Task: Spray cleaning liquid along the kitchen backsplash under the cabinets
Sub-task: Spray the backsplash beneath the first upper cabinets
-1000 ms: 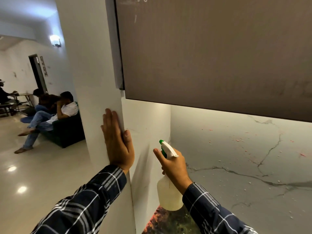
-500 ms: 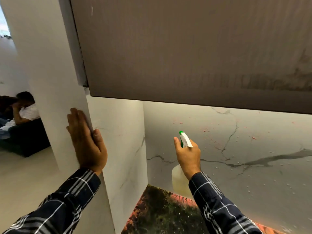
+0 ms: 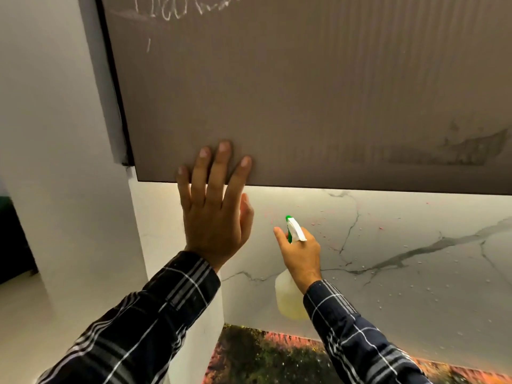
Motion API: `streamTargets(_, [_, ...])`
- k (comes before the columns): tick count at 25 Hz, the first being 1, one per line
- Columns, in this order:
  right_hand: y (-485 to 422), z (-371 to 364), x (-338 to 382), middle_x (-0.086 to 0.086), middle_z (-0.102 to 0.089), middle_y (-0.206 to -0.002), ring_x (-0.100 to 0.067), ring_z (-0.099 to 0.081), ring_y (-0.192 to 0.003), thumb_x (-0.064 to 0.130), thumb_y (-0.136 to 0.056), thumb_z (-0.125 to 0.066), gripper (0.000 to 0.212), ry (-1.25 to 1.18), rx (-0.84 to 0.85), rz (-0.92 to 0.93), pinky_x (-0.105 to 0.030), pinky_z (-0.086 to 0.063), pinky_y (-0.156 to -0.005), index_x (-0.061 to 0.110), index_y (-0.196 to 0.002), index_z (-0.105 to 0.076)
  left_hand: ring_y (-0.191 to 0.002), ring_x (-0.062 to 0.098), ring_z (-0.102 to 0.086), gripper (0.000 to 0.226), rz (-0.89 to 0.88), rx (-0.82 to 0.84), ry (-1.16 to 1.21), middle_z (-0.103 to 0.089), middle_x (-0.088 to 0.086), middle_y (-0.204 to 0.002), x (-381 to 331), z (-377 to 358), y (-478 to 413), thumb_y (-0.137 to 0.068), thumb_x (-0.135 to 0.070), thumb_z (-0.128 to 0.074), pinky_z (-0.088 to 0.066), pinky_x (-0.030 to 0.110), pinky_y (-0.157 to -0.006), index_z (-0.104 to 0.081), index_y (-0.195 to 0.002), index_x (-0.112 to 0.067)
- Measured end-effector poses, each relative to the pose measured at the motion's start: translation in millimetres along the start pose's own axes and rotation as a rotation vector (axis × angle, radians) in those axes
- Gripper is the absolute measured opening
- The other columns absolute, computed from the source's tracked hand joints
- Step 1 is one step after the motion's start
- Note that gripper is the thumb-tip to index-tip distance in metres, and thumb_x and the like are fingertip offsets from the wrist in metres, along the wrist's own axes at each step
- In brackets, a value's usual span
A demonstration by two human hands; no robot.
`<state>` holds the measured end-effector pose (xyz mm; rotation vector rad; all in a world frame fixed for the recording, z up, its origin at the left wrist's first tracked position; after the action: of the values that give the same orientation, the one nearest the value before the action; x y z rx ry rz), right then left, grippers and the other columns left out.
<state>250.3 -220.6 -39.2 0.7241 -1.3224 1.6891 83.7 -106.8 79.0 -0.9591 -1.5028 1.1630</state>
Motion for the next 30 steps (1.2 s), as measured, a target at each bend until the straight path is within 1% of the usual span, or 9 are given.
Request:
streamTargets(3, [2,-1,2,0.003,-0.060,-0.063,-0.019,-0.056,-0.059,0.046,-0.090,-0.066,0.030,0.053,0.118,-0.019,-0.028,-0.046,-0.054,0.019,-0.079,-0.065,-0.152,0.031,-0.021,0.084,-0.024,-0.052,-0.015,-0.028,0.011,-0.161,0,-2,0,-0.085,-0.015,-0.069,-0.016,0.054,-0.126,-0.024,-0.155,-0.020])
streamTargets(6, [9,3,3,0.003,-0.056,-0.064,-0.016,-0.052,-0.059,0.048,-0.089,-0.068,0.033,0.125,0.076,0.071,-0.031,-0.047,-0.054,0.016,-0.080,-0.062,-0.151,0.031,-0.023,0.085,-0.024,-0.062,-0.010,-0.033,0.012,-0.159,1,-4,0,-0.082,-0.015,-0.071,-0.016,0.053,-0.127,-0.026,-0.154,-0.020])
streamTargets(9, [10,9,-6,0.000,-0.061,-0.064,-0.020,-0.058,-0.058,0.048,-0.090,-0.066,0.037,0.138,0.103,-0.023,-0.036,-0.055,-0.056,0.012,-0.080,-0.065,-0.151,0.031,-0.024,0.086,-0.009,-0.067,0.001,-0.033,0.012,-0.158,0,-2,0,-0.081,-0.014,-0.071,-0.017,0.054,-0.126,-0.026,-0.154,-0.020])
streamTargets(12, [14,14,-12,-0.002,-0.060,-0.066,-0.022,-0.058,-0.062,0.051,-0.090,-0.065,0.043,0.277,0.139,0.005,-0.039,-0.054,-0.061,0.010,-0.077,-0.062,-0.151,0.031,-0.023,0.085,0.001,-0.059,0.008,-0.033,0.012,-0.159,-2,0,-1,-0.081,-0.014,-0.071,-0.015,0.053,-0.127,-0.027,-0.154,-0.020])
streamTargets(16, [19,19,-20,-0.003,-0.065,-0.071,-0.024,-0.066,-0.064,0.051,-0.090,-0.064,0.039,0.236,0.166,-0.058,-0.042,-0.062,-0.063,0.012,-0.085,-0.066,-0.152,0.031,-0.022,0.079,0.033,-0.052,0.018,-0.032,0.012,-0.160,-5,2,-1,-0.081,-0.012,-0.070,-0.014,0.054,-0.127,-0.034,-0.151,-0.017])
streamTargets(20, [20,17,-16,0.002,-0.059,-0.067,-0.018,-0.059,-0.061,0.058,-0.087,-0.065,0.042,0.302,0.165,0.020,-0.037,-0.056,-0.059,0.017,-0.077,-0.060,-0.152,0.032,-0.023,0.081,0.043,-0.037,0.017,-0.031,0.012,-0.161,-6,4,-3,-0.080,-0.012,-0.070,-0.015,0.055,-0.127,-0.032,-0.152,-0.017])
streamTargets(24, [21,12,-15,-0.003,-0.069,-0.077,-0.025,-0.068,-0.068,0.056,-0.088,-0.063,0.041,0.253,0.240,-0.013,-0.038,-0.062,-0.062,0.016,-0.094,-0.069,-0.151,0.038,-0.026,0.081,0.087,0.004,0.025,-0.030,0.016,-0.161,-13,9,-5,-0.080,-0.015,-0.071,-0.016,0.060,-0.125,-0.033,-0.153,-0.018])
streamTargets(27, [14,26,-11,0.001,-0.060,-0.067,-0.021,-0.060,-0.063,0.056,-0.087,-0.066,0.042,0.218,0.088,0.066,-0.037,-0.054,-0.059,0.015,-0.077,-0.060,-0.154,0.036,-0.024,0.086,-0.067,0.038,0.041,-0.027,0.012,-0.165,-32,10,-21,-0.086,-0.019,-0.065,-0.018,0.061,-0.125,-0.024,-0.162,-0.024])
streamTargets(30, [1,40,-7,0.000,-0.060,-0.065,-0.023,-0.061,-0.061,0.048,-0.091,-0.066,0.036,0.109,-0.019,0.076,-0.036,-0.055,-0.055,0.014,-0.079,-0.063,-0.153,0.030,-0.031,0.083,-0.190,-0.047,0.046,-0.030,0.002,-0.167,-49,3,-38,-0.088,-0.019,-0.060,-0.023,0.060,-0.123,-0.025,-0.164,-0.024])
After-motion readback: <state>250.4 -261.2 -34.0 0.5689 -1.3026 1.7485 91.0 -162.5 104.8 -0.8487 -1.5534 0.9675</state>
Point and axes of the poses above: each hand's wrist, its own y-axis away from the middle knuckle, its own z-axis out of the back of the hand, x = y × z, the point moved 4 cm from there along -y, towards the middle knuckle
